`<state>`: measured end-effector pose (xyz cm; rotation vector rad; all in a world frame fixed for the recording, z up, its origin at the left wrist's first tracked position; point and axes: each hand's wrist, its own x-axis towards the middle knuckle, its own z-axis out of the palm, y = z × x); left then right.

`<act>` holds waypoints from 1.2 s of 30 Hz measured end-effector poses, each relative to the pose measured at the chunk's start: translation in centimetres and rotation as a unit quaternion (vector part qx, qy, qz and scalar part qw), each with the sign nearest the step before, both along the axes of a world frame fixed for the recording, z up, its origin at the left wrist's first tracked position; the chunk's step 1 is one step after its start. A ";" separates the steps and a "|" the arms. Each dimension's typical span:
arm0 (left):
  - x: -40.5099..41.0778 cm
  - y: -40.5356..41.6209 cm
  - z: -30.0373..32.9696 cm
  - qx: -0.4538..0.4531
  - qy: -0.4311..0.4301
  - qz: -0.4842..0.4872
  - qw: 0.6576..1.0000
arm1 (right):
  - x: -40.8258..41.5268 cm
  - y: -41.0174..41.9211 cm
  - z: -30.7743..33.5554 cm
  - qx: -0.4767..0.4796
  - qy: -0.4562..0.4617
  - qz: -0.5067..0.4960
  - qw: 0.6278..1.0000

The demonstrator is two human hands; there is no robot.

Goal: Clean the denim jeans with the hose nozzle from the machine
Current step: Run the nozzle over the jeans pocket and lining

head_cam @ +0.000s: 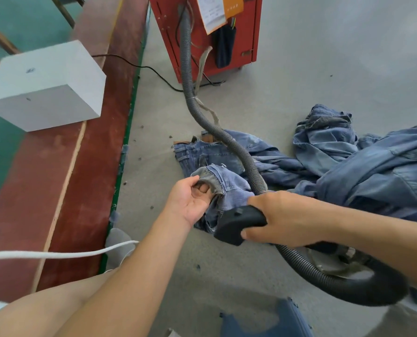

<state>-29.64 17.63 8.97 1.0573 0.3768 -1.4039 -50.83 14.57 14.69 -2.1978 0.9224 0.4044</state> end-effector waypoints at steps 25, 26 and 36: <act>-0.7 1.8 -1.0 -0.082 -0.054 -0.212 0.972 | 0.6 -4.6 1.0 -0.024 -0.073 -0.216 0.973; -0.8 2.0 -0.9 -0.086 -0.060 -0.232 0.967 | 0.2 -5.3 1.3 0.011 -0.085 -0.249 0.965; -2.9 5.1 -1.5 -0.060 -0.141 -0.364 0.919 | 0.2 -6.2 -0.5 0.124 -0.040 -0.276 0.952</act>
